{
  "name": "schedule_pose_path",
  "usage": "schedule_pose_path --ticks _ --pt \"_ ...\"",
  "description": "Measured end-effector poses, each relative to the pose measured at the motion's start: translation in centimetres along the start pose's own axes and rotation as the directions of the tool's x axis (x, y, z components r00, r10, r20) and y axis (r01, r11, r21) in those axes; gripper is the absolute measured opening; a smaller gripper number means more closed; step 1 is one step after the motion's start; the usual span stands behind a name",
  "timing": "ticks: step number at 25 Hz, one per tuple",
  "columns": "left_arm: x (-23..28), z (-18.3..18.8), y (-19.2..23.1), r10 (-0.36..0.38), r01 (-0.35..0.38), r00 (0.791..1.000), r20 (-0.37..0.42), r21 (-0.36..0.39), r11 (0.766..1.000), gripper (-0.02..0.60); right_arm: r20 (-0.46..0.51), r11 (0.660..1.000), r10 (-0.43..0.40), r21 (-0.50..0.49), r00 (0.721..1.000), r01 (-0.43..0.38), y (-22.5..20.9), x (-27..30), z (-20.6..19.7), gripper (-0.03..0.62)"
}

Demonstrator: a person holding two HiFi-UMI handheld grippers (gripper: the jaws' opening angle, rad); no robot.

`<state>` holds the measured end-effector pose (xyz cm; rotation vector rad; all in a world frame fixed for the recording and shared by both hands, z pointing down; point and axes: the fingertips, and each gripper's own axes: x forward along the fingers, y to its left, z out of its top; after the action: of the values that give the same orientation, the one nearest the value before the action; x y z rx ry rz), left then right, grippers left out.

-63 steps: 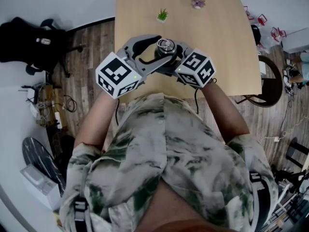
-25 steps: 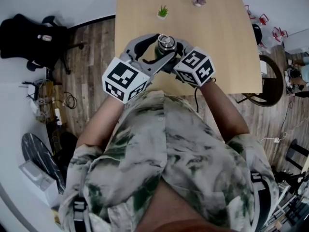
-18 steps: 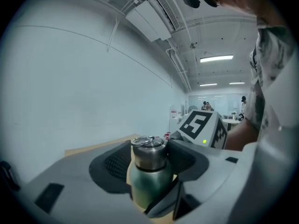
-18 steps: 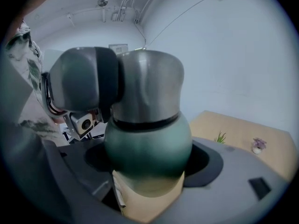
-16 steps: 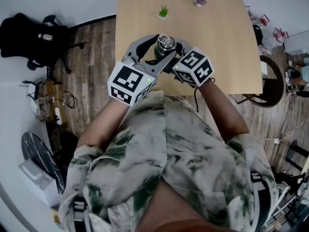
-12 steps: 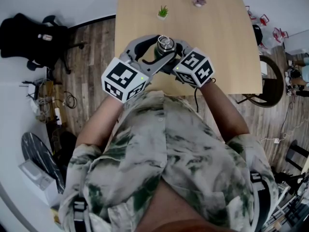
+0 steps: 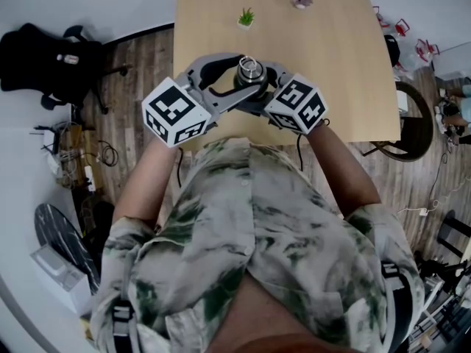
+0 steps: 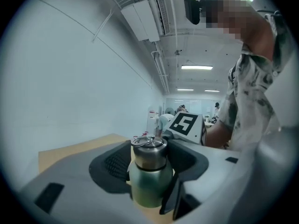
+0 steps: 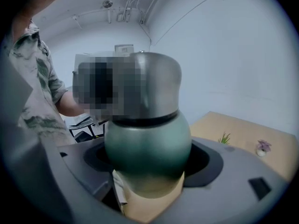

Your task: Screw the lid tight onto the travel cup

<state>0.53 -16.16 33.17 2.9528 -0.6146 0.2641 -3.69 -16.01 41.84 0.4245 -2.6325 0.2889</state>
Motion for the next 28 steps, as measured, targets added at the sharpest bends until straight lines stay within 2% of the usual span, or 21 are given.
schedule_pose_path --ticks 6,10,13,16,21,25,28 --pt "0.6 -0.1 0.2 0.180 -0.180 0.984 -0.002 -0.020 0.984 0.270 -0.004 0.997 -0.066 0.049 0.998 0.066 -1.5 0.0 -0.3 0.405" --pt "0.6 -0.6 0.9 0.296 -0.297 0.955 -0.015 -0.031 0.955 0.270 -0.010 0.996 -0.075 0.039 0.997 0.076 -1.4 0.4 -0.2 0.405" --pt "0.6 -0.9 1.2 0.328 -0.328 0.945 -0.019 -0.017 0.944 0.267 -0.009 0.997 -0.071 0.043 0.997 0.071 -1.3 0.7 -0.1 0.405" --pt "0.5 -0.9 1.0 0.278 -0.278 0.961 -0.012 -0.019 0.960 0.254 -0.006 0.997 -0.063 0.034 0.998 0.063 -1.1 0.8 0.1 0.404" --pt "0.4 -0.6 0.6 0.124 -0.124 0.992 0.003 -0.013 0.992 0.247 0.001 1.000 -0.019 -0.001 1.000 0.019 -0.7 0.5 0.2 0.404" --pt "0.3 -0.5 0.0 -0.003 0.003 1.000 0.002 0.013 1.000 0.247 0.005 0.999 0.025 -0.024 1.000 -0.025 -0.1 0.2 0.3 0.404" --pt "0.2 -0.6 0.0 -0.058 0.058 0.998 -0.001 0.002 0.998 0.247 0.004 0.999 0.034 -0.021 0.999 -0.034 0.1 0.3 0.2 0.404"
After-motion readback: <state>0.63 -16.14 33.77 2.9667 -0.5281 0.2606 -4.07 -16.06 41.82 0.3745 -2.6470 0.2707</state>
